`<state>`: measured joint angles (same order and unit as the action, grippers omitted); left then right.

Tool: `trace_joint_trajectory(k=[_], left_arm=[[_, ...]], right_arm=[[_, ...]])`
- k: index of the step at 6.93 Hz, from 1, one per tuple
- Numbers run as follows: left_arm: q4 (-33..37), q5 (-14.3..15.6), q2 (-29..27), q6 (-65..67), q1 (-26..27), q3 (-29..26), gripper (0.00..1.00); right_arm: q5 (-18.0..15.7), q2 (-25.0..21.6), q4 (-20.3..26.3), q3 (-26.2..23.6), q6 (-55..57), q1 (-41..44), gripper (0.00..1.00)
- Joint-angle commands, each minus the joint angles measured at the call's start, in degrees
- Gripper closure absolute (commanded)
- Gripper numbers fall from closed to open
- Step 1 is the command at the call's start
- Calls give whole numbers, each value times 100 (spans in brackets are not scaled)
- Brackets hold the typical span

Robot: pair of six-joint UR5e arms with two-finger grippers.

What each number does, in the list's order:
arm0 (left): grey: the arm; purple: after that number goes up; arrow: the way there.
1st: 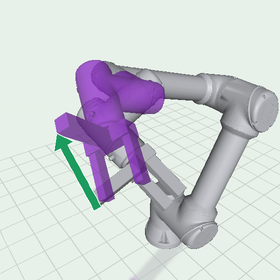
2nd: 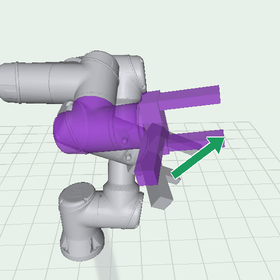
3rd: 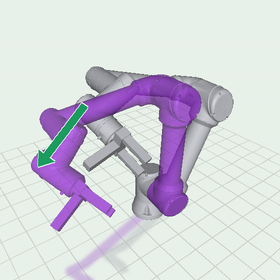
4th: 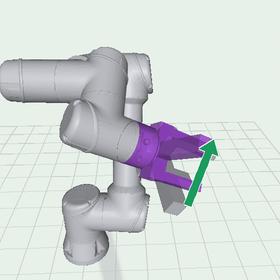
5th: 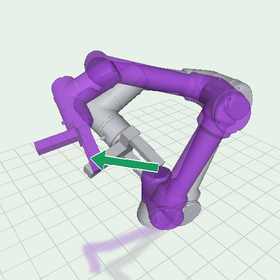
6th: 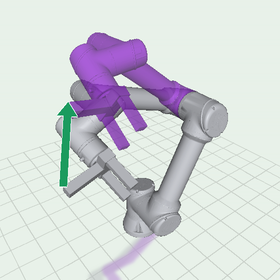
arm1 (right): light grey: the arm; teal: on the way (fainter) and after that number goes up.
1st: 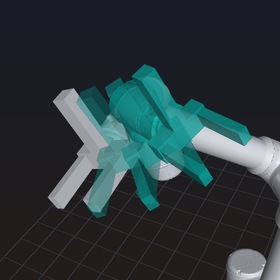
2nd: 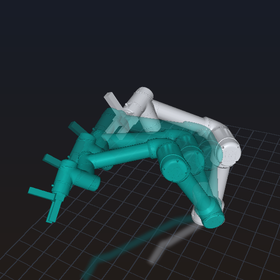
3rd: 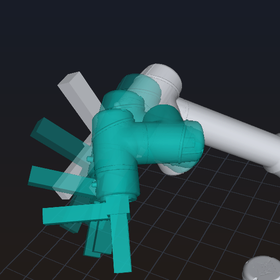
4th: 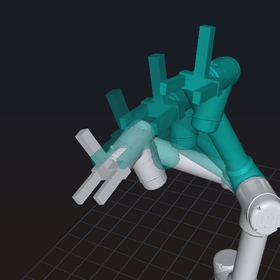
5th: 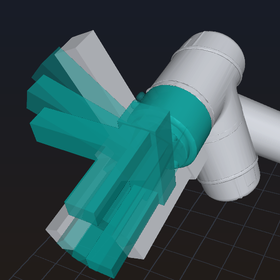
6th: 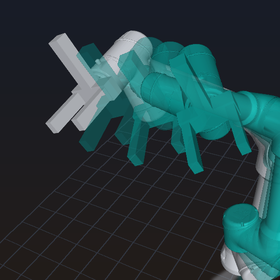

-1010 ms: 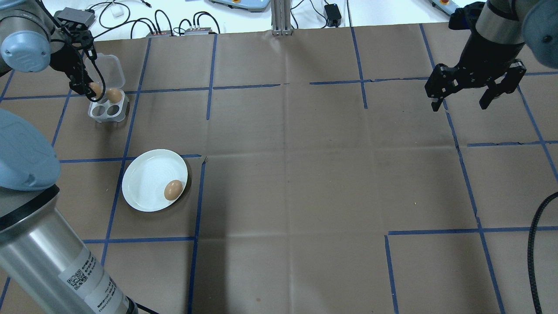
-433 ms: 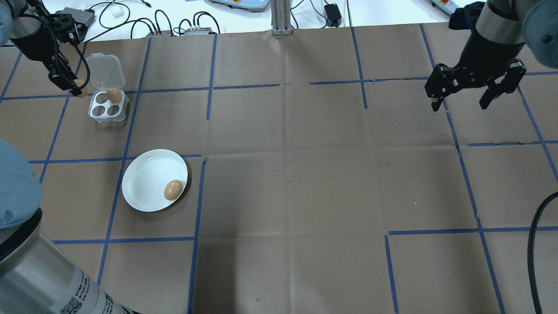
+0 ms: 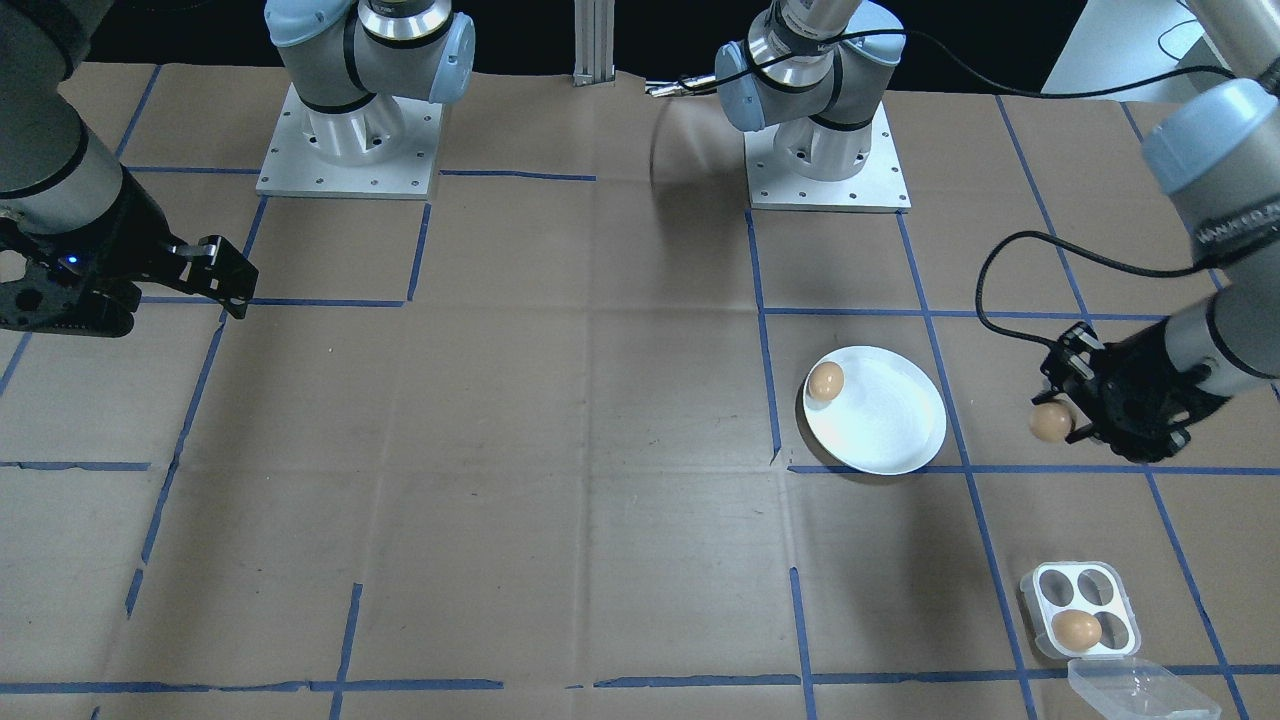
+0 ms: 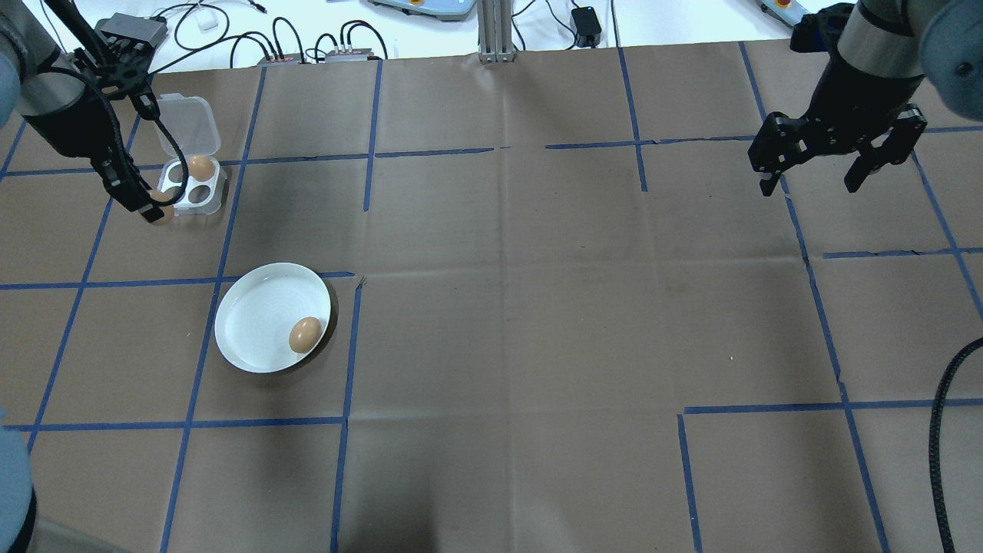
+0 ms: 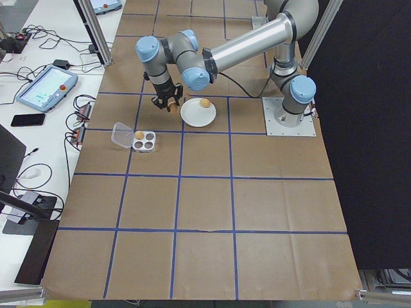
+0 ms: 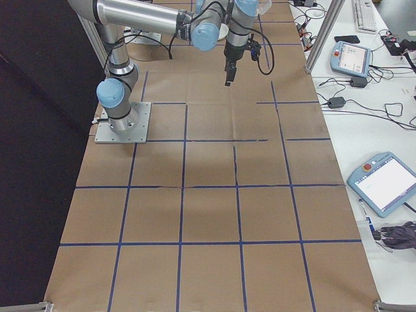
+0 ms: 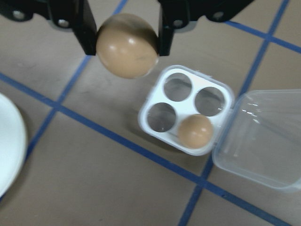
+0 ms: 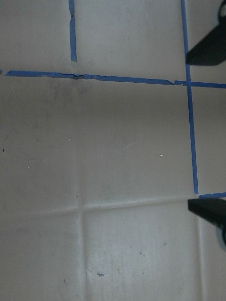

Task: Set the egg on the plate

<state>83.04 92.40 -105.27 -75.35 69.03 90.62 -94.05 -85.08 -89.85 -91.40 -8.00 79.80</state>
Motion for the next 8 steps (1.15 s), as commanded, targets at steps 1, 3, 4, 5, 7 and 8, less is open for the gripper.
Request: trace_joint_trajectory(k=[1, 3, 4, 5, 7, 8], left_arm=[[-1021, 6, 594, 449, 338, 1505, 70], [-2337, -29, 421, 749, 427, 2456, 70], [-2667, 6, 306, 758, 506, 2704, 70], [-2679, -29, 323, 793, 515, 2759, 62], [-2687, -90, 349, 811, 515, 2759, 3], [-2705, -117, 427, 837, 515, 2707, 0]], right_arm=[[0, 1, 2, 0, 0, 0, 0], [0, 1, 2, 0, 0, 0, 0], [0, 1, -6, 0, 0, 0, 0], [0, 1, 2, 0, 0, 0, 0], [0, 1, 2, 0, 0, 0, 0], [0, 1, 2, 0, 0, 0, 0]])
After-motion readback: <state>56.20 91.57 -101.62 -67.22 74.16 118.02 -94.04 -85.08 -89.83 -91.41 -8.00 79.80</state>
